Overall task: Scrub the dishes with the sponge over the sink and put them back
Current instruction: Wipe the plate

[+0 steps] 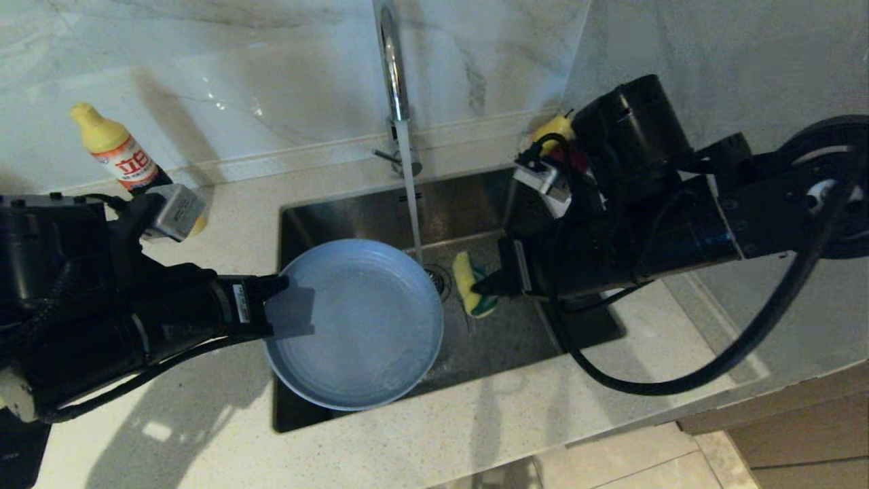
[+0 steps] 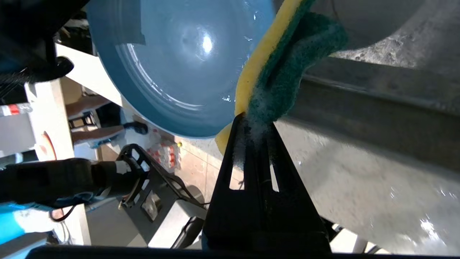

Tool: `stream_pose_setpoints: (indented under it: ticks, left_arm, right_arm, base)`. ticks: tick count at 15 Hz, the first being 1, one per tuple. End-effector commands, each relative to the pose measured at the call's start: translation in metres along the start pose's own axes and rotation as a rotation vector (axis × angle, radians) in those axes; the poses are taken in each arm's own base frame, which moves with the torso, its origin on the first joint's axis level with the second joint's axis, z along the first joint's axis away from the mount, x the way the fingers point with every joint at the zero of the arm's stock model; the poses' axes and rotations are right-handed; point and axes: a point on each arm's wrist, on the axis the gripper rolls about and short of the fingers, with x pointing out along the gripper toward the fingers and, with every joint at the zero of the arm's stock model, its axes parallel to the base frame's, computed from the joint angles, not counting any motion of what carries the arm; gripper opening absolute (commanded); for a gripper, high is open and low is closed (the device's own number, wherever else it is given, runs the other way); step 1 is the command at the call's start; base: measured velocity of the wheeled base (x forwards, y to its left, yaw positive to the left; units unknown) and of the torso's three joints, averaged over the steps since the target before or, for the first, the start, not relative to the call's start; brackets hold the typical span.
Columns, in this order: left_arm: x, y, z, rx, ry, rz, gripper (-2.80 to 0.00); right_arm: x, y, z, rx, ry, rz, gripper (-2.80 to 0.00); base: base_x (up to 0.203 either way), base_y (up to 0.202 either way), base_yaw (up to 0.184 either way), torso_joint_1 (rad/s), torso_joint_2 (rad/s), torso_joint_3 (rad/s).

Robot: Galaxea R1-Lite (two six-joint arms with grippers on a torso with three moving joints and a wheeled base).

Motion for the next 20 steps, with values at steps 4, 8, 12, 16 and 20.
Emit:
stream_pose_setpoints:
  ticks: [4,8,12,16,20]
  left_arm:
    - [0.014,-0.019,-0.013,0.024,-0.002,0.002,-2.80]
    - [0.012,-0.025,-0.017,0.022,0.005,-0.022,-2.80]
    - [0.011,-0.030,-0.021,0.028,0.018,-0.043,-2.80]
    - [0.011,-0.034,-0.025,0.032,0.034,-0.062,-2.80]
    - [0.010,-0.035,-0.030,0.032,0.050,-0.065,-2.80]
  right_arm:
    - [0.048,0.014,-0.003,-0.023,0.063,-0.020,-2.80]
    - [0.063,0.024,0.000,-0.035,0.074,-0.030,-2.80]
    - [0.070,0.022,0.000,-0.038,0.079,-0.032,-2.80]
    - [0.073,0.029,-0.003,-0.051,0.083,-0.019,-2.80]
    - [0.073,0.040,-0.008,-0.070,0.088,0.005,-2.80]
  base:
    - [0.000,0.000,0.000,0.000,0.00,0.000]
    - [0.000,0.000,0.000,0.000,0.00,0.000]
    - [0.000,0.000,0.000,0.000,0.00,0.000]
    - [0.000,0.000,0.000,0.000,0.00,0.000]
    - [0.000,0.000,0.000,0.000,0.00,0.000]
